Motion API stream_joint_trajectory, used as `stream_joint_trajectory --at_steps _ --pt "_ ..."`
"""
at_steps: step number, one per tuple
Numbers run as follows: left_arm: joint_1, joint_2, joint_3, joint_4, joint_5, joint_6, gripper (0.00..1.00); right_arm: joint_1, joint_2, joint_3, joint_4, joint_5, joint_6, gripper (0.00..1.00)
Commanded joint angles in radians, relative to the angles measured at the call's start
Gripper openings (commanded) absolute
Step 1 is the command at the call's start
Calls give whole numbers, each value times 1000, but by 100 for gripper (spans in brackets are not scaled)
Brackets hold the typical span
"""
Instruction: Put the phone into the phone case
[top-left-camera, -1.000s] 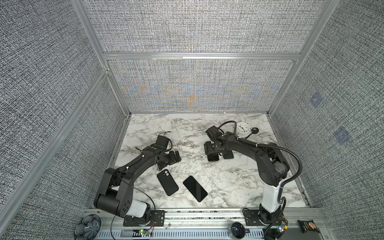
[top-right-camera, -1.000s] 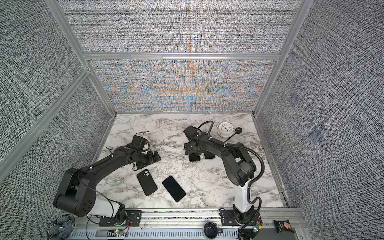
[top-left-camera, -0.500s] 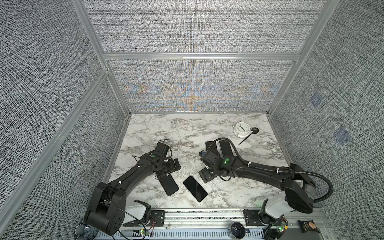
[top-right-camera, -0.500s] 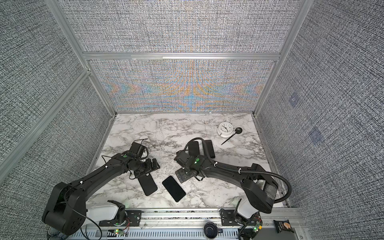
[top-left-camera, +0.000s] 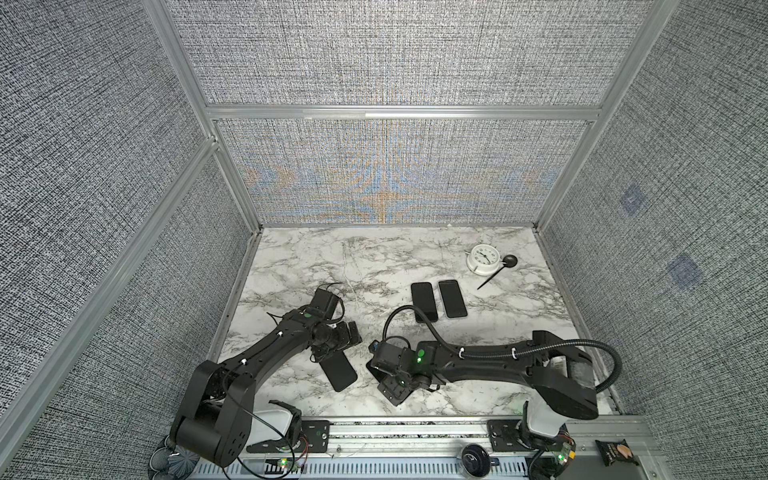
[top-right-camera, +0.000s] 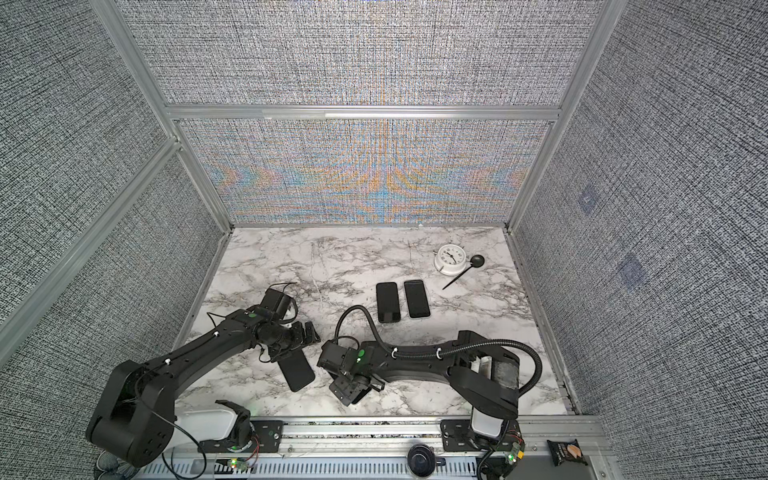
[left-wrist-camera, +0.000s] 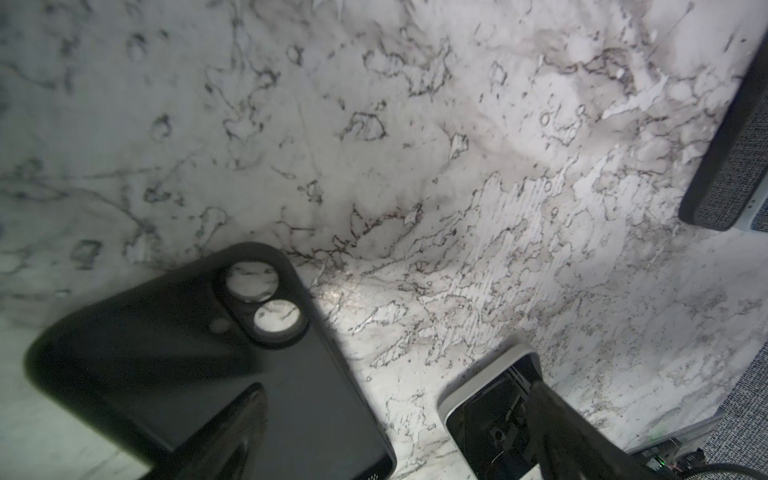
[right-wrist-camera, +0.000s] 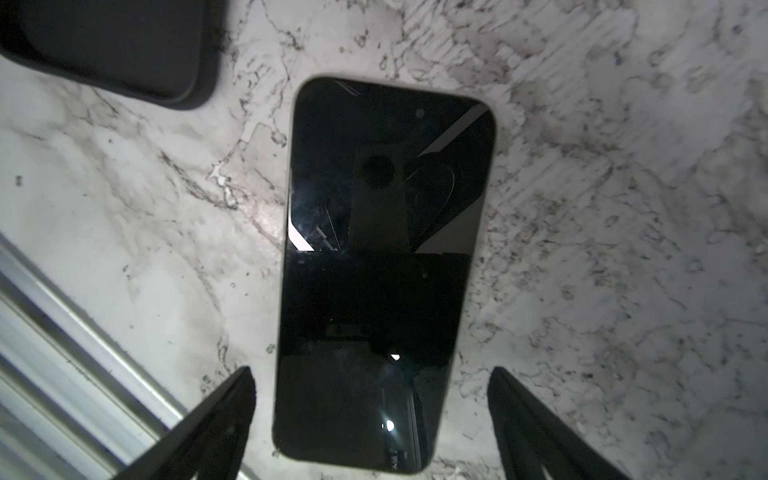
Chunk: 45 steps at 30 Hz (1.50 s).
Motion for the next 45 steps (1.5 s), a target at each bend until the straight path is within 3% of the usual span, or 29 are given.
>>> stream_joint_trajectory --at_steps 1,10,18,30,39,45 --pt "1 9 6 11 1 10 98 6 20 9 -11 18 24 92" --pt "1 29 5 23 -4 13 98 6 53 5 -43 66 58 97" --pt "1 43 13 25 -1 19 98 -4 46 -42 18 20 58 83" --pt "1 39 65 -15 9 40 98 -47 23 -48 23 28 41 72" --pt "1 65 70 67 160 60 93 -128 -43 -39 47 19 -30 68" --pt "1 92 -17 332 362 -21 89 -173 -81 -55 112 1 -77 67"
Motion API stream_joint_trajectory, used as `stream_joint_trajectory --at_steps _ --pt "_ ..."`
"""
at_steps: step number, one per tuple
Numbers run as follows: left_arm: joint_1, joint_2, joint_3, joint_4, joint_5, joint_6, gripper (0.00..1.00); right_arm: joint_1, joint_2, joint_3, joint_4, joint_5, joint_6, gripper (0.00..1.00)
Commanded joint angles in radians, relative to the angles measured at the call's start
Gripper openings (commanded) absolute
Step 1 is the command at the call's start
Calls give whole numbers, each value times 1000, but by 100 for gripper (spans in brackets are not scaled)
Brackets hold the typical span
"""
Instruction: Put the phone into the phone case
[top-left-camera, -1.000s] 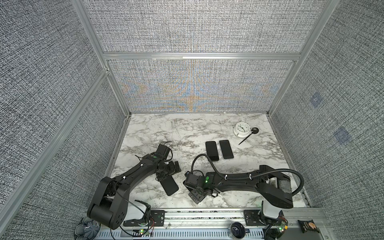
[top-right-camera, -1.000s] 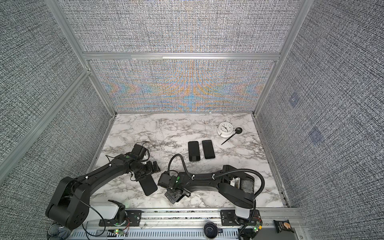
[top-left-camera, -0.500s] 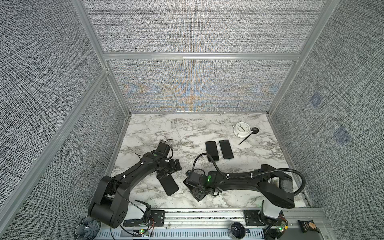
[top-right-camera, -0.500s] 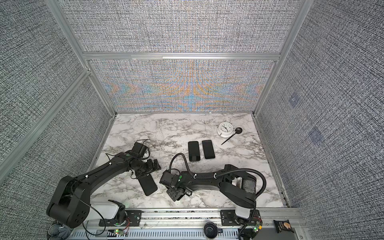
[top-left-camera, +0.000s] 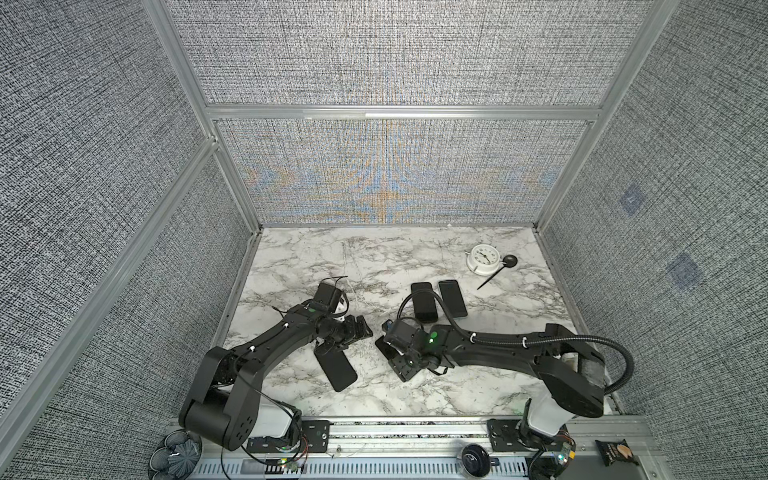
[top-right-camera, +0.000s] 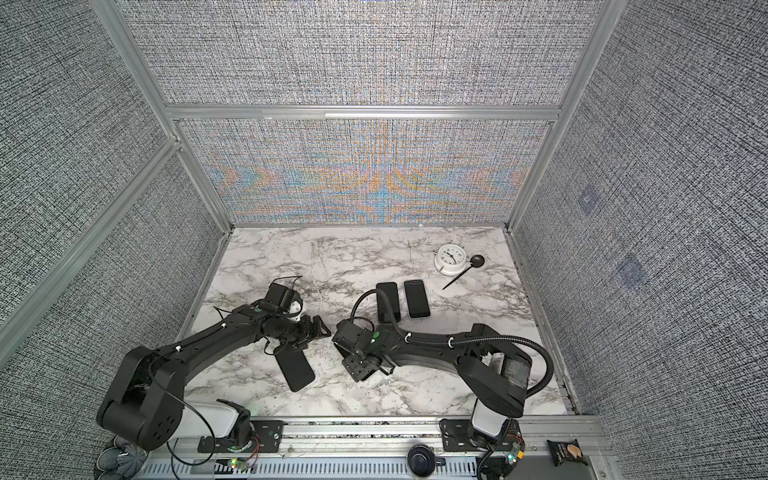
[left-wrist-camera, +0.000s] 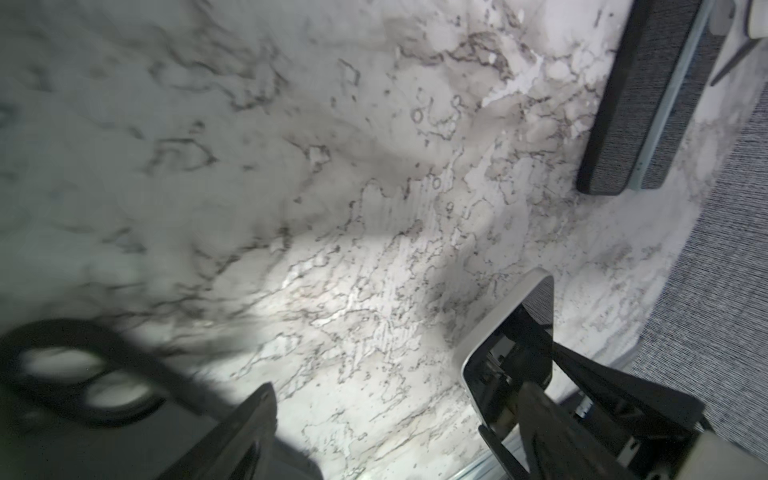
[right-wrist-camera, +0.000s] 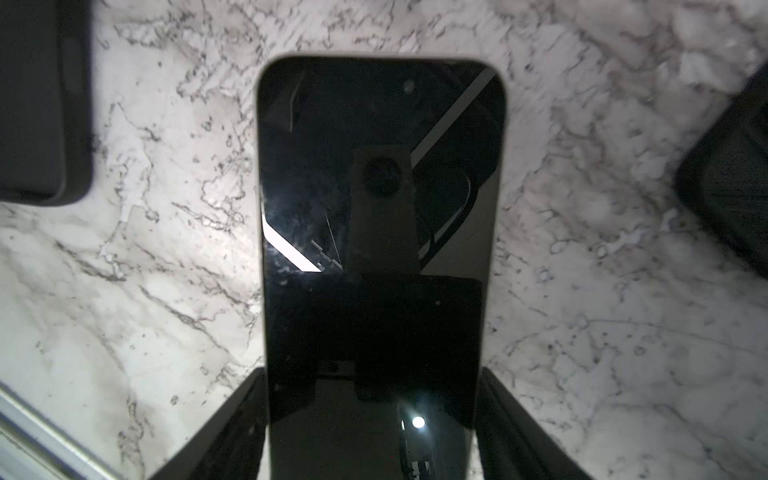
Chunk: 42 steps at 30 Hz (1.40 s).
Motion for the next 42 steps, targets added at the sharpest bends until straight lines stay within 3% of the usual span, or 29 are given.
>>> stream_joint_trajectory --at_steps 1,5,15,36,42 --pt "-1 17 -44 224 165 -59 89 -12 -10 -8 60 -8 -39 67" --pt "-1 45 -87 366 253 -78 73 -24 -10 -15 102 -26 -48 66" --pt "-2 88 -129 472 300 -64 43 -33 -24 -34 145 -45 -50 64" --pt "-2 63 -151 473 271 -61 13 -34 -6 -31 143 -42 -70 65" --pt "-1 67 -135 465 260 -75 10 -40 -17 -21 122 -16 -76 78"
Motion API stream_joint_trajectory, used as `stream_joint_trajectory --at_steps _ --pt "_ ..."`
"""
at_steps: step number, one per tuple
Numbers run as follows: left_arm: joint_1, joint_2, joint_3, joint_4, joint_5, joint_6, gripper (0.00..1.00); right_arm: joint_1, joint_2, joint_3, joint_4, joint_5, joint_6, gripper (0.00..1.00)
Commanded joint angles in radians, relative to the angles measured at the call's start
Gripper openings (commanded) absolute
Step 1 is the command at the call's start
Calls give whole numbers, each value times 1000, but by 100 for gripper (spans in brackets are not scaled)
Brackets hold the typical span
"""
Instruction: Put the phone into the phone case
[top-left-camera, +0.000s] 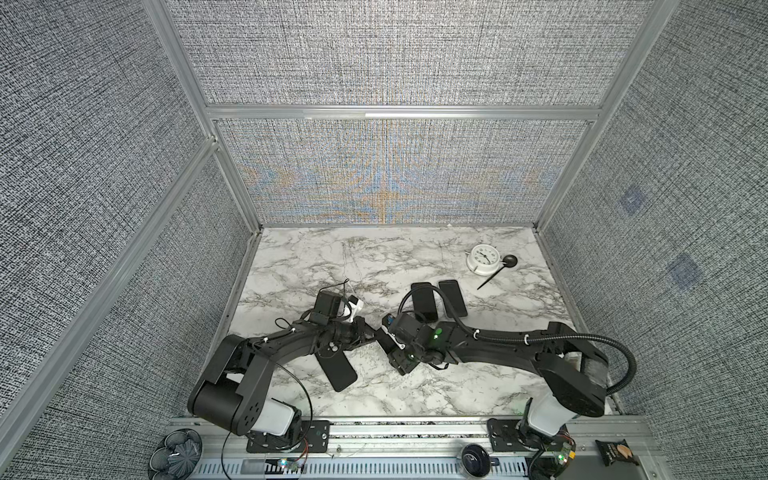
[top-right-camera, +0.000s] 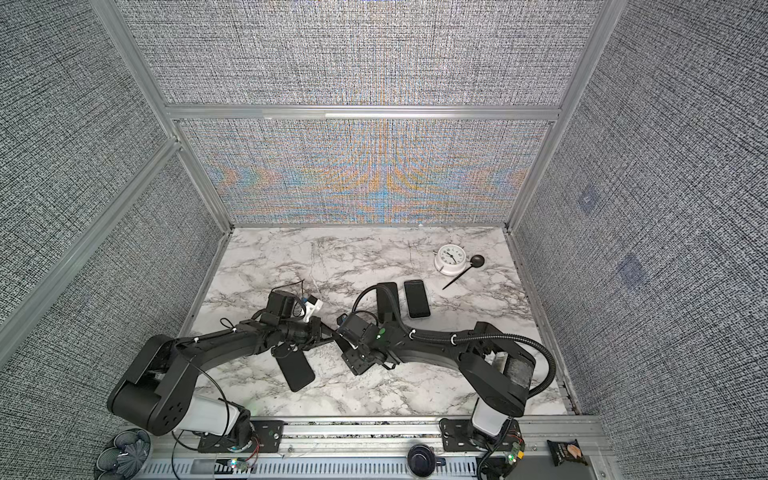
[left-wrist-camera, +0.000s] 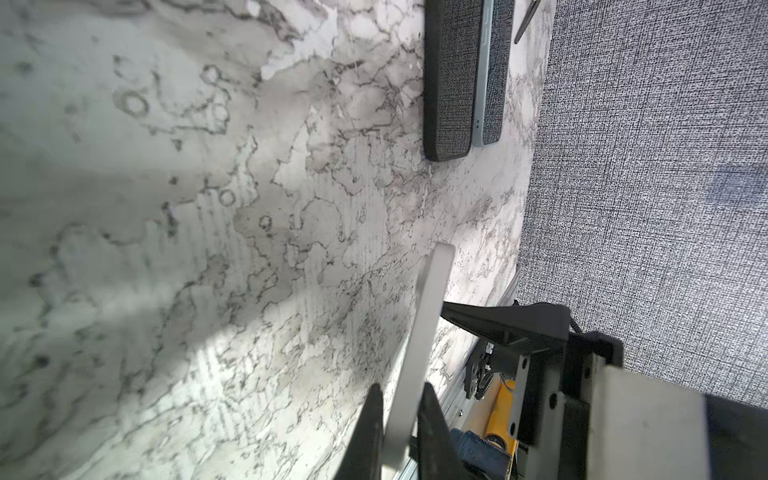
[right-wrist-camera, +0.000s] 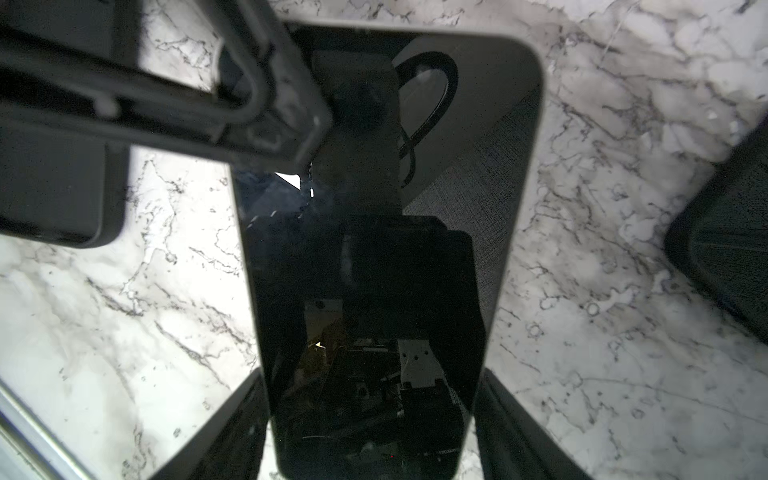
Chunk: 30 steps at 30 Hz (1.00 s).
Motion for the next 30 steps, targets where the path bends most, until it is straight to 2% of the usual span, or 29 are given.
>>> stream_joint_trajectory --at_steps 1,8,15,17,22,25,30 --pt "-1 -1 5 -3 -43 -35 10 -1 -17 13 7 30 -19 80" --pt "0 -12 -10 91 -39 -110 6 -18 -108 -1 3 7 59 89" --pt "2 -37 -10 248 -20 -227 3 -156 -270 -145 124 -197 298 90" --pt "1 -45 -2 274 -24 -250 2 -227 -316 -211 203 -279 370 90" --pt "8 -37 8 392 -17 -325 0 -389 -380 -400 539 -462 572 87" --pt "10 -17 5 482 -12 -377 0 -449 -374 -446 640 -547 631 84" --pt "9 45 -36 728 1 -502 0 -502 -357 -510 822 -622 757 80"
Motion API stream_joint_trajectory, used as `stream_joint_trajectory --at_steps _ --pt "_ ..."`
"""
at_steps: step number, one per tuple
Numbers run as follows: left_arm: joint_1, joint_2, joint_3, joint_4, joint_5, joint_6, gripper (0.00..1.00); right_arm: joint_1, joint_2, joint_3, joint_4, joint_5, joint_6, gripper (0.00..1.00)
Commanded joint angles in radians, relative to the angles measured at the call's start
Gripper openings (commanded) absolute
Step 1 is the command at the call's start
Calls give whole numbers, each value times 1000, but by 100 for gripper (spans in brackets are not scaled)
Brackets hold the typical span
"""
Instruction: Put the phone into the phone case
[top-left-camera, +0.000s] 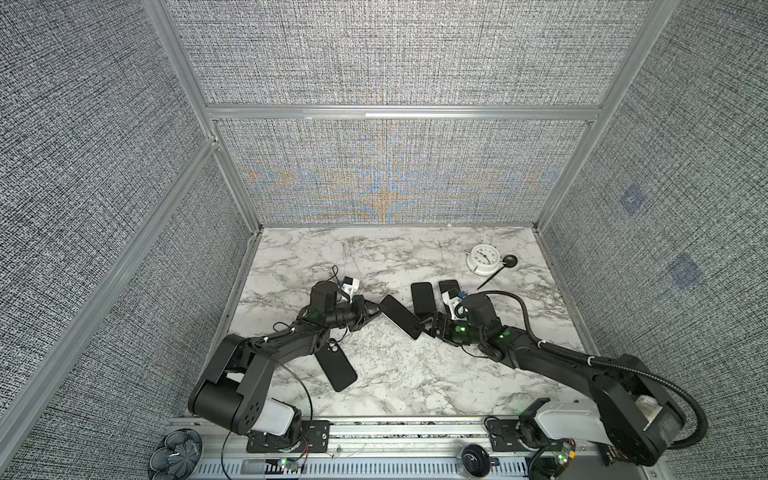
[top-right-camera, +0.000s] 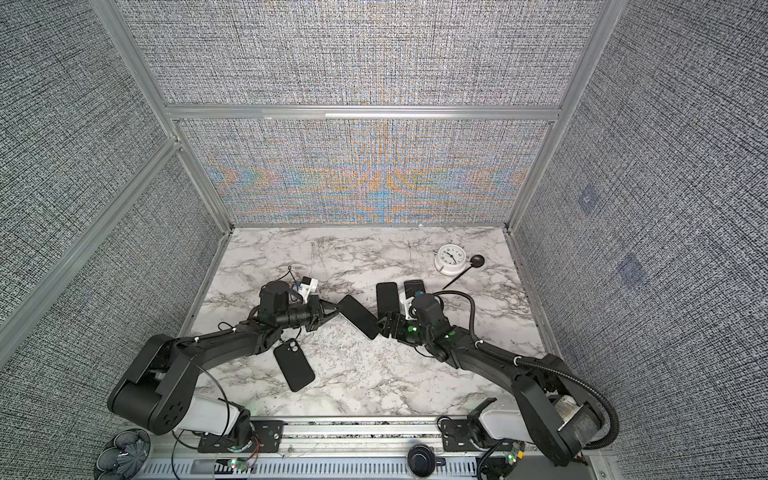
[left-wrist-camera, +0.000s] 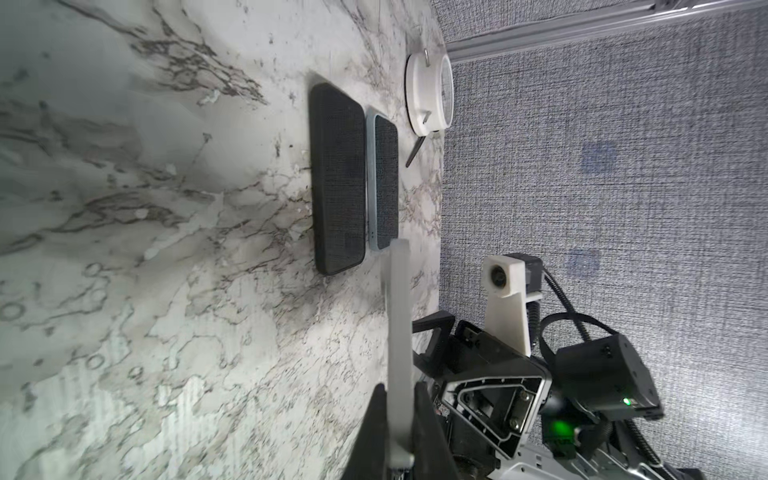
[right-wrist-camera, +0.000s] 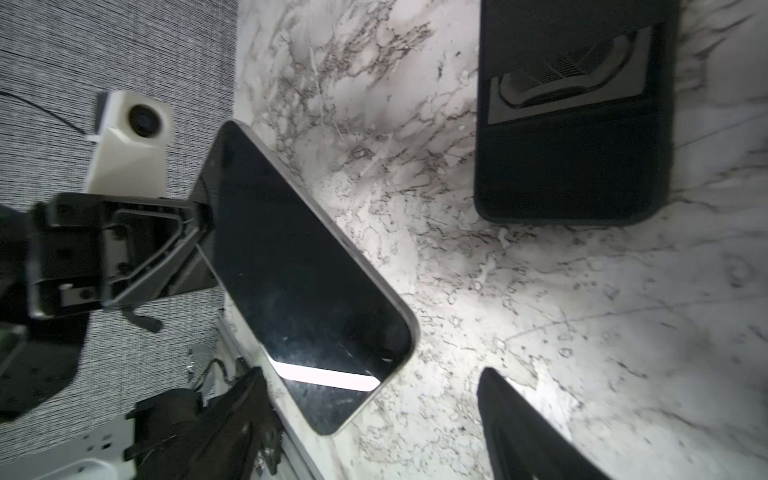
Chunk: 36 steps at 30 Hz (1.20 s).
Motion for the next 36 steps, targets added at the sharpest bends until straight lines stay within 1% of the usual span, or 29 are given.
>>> stream_joint_trajectory --at_steps 1,6,10,15,19,25,30,33,35,36 --pt "2 38 -16 261 37 -118 0 -25 17 -32 222 -103 142 80" --pt "3 111 -46 448 44 -198 0 -54 81 -76 401 -159 248 73" --pt "2 168 -65 608 38 -264 0 -65 131 -100 530 -175 316 67" --pt "3 225 -83 753 31 -303 0 -77 183 -107 643 -192 368 54" --pt "3 254 -101 811 24 -321 0 -80 198 -115 673 -188 380 44" --pt "2 257 -115 811 20 -309 0 -94 180 -123 674 -184 384 31" --pt "2 256 -121 811 16 -303 0 -101 157 -127 653 -180 379 23" --pt "2 257 -121 811 13 -303 0 -102 149 -129 648 -179 376 20" --pt "3 259 -122 811 11 -300 0 -104 145 -130 647 -179 376 14" --pt "2 260 -122 811 10 -296 0 -104 143 -131 646 -180 374 13"
